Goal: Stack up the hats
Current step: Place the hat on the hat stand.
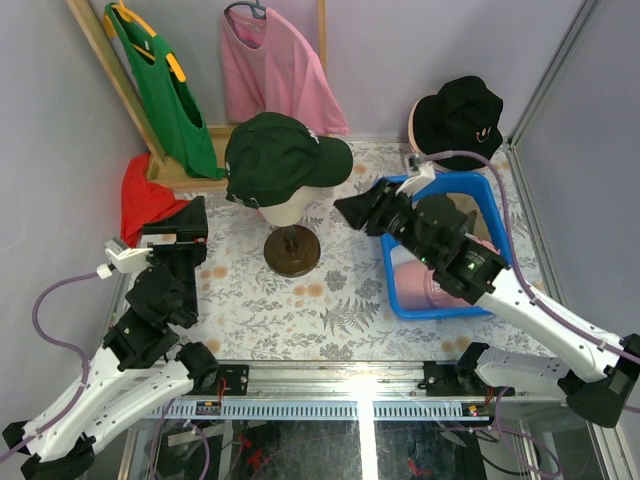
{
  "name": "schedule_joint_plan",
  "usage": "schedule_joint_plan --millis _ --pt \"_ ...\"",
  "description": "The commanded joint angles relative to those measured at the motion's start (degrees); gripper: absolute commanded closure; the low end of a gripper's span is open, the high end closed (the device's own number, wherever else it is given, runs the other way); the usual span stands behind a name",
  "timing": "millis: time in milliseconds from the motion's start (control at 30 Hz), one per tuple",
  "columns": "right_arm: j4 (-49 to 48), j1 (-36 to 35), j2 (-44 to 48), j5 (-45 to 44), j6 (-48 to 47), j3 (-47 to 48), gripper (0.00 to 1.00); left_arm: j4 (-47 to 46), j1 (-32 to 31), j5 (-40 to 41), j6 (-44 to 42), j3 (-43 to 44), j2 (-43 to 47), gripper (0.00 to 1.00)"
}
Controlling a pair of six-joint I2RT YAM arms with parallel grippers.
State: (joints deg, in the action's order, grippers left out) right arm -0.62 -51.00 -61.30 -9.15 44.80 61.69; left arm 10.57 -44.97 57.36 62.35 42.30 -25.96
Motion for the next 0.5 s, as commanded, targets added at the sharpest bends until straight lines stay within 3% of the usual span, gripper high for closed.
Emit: schedule_joint_plan --millis 0,333,467 --pt "-0.01 8.02 0.77 5.02 4.28 2.47 0.53 -3.70 -0.14 3.90 8.18 -1.99 -0.24 0.16" --pt "-10.91 23.52 -1.05 21.71 19.20 -1.42 0.46 -5.87 -0.17 0.46 14.78 -1.89 -1.56 0.16" --pt "-15.03 26.02 -3.37 25.22 22.93 -1.79 0.45 -7.93 0.97 -5.71 12.92 0.26 -4.45 0.18"
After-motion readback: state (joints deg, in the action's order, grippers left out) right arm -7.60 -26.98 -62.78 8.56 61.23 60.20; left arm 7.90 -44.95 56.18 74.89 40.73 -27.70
